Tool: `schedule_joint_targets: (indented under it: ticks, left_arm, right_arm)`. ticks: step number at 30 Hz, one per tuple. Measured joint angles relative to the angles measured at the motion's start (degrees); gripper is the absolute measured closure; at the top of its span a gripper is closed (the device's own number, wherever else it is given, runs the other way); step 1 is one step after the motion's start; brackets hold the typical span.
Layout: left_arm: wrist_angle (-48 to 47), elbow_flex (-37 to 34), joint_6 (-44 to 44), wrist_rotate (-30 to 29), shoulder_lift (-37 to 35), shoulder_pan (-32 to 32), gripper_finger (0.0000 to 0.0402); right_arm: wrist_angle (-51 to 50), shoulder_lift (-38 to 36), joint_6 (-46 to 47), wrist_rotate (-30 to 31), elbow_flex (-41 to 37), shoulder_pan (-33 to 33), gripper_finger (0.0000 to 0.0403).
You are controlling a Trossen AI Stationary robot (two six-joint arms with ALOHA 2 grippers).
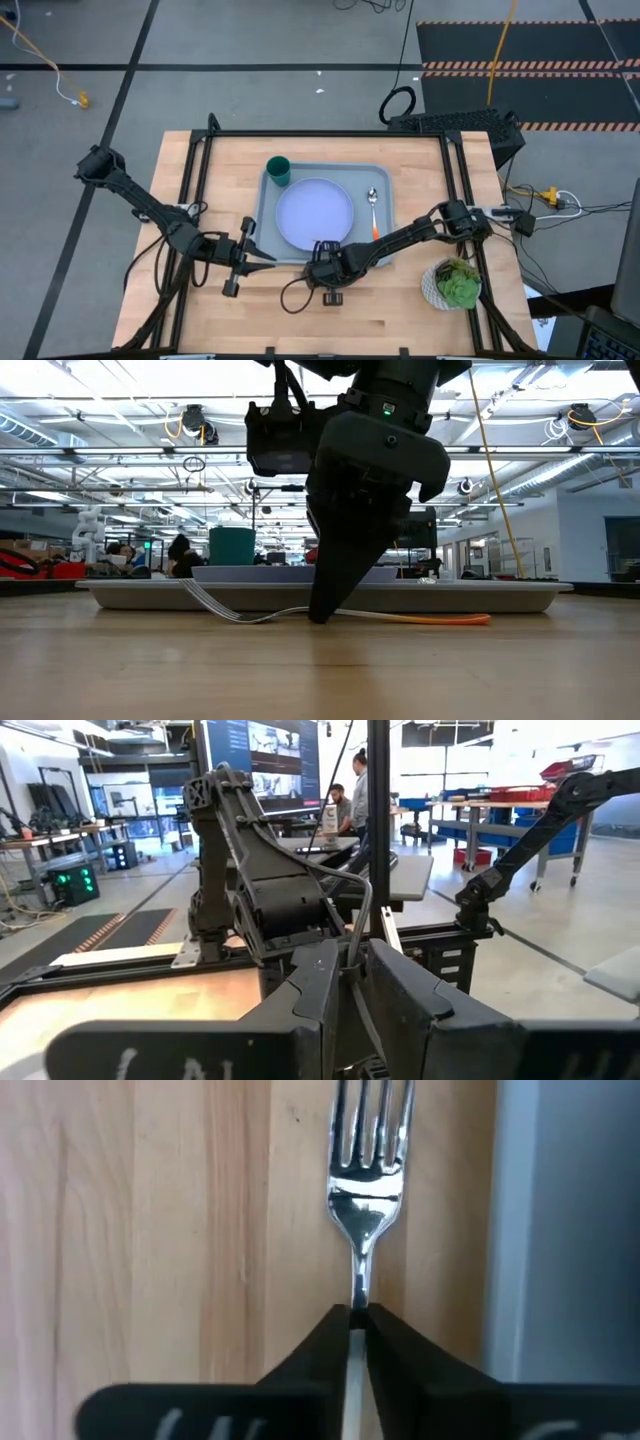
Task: Pick and place plate/cup/fork/spoon on tray
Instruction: Put the orange fork on the gray serving tray in between the violet plate and orange spoon
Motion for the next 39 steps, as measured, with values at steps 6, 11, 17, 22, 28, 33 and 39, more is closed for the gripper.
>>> schedule_joint_targets:
  ticks: [6, 11, 17, 22, 28, 33, 39]
  left_arm:
    - [0.3, 0.0, -0.8, 0.0, 0.0, 0.0, 0.0339]
    - [0.3, 0.0, -1.7, -0.1, 0.0, -0.3, 0.0339]
    - [0.5, 0.0, -1.7, -0.1, 0.0, -0.3, 0.0339]
    - [3.0, 0.0, -1.9, -2.1, 0.0, -0.2, 0.0339]
    - [9.5, 0.0, 2.4, -4.5, 0.0, 0.2, 0.0339]
    - [12.9, 0.0, 3.0, -12.6, -1.3, 1.9, 0.0339]
    - [13.1, 0.0, 4.7, -13.1, -3.0, 4.6, 0.0339]
  right_arm:
    - [0.4, 0.1, -2.1, 2.3, 0.0, 1.3, 0.0397]
    - [1.8, -0.5, -2.3, 2.6, -0.1, 3.0, 0.0400]
    - [3.0, -5.7, -0.5, 1.5, -0.2, 5.4, 0.0401]
    - [2.6, -11.0, 1.1, 5.1, -0.2, 6.4, 0.0402]
    - [-1.8, -18.7, 3.9, 11.8, -0.1, 5.8, 0.0402]
    - [-8.5, -24.7, 5.2, 24.3, -0.1, 3.2, 0.0402]
    - [-18.9, -27.4, 8.9, 29.7, -0.1, -1.8, 0.0402]
